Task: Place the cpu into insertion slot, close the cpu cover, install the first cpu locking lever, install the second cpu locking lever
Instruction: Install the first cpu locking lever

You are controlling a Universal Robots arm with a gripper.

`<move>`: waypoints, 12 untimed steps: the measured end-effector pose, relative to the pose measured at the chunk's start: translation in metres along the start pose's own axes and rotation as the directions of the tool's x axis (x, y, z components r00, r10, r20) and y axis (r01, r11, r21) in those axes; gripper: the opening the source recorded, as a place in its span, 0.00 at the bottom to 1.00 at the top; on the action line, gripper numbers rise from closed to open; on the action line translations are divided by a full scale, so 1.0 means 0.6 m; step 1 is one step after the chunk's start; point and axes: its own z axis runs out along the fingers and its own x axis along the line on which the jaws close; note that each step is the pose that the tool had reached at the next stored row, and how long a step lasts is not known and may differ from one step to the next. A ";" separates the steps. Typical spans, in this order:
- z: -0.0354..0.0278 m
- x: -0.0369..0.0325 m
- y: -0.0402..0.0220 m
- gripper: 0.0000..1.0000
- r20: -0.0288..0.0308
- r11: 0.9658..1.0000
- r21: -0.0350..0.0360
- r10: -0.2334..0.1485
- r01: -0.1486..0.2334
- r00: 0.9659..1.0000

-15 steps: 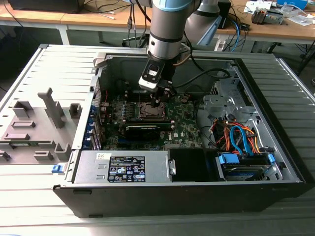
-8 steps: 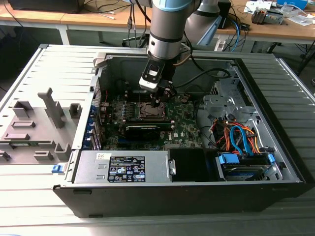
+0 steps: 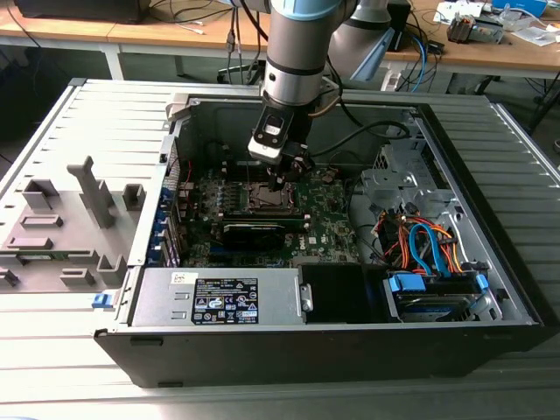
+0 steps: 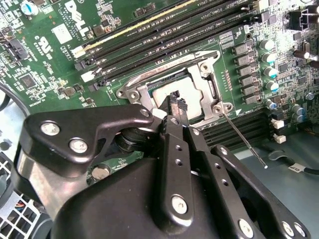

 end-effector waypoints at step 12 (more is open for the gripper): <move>0.000 0.000 0.000 0.11 0.001 1.000 0.000 -0.017 0.017 1.000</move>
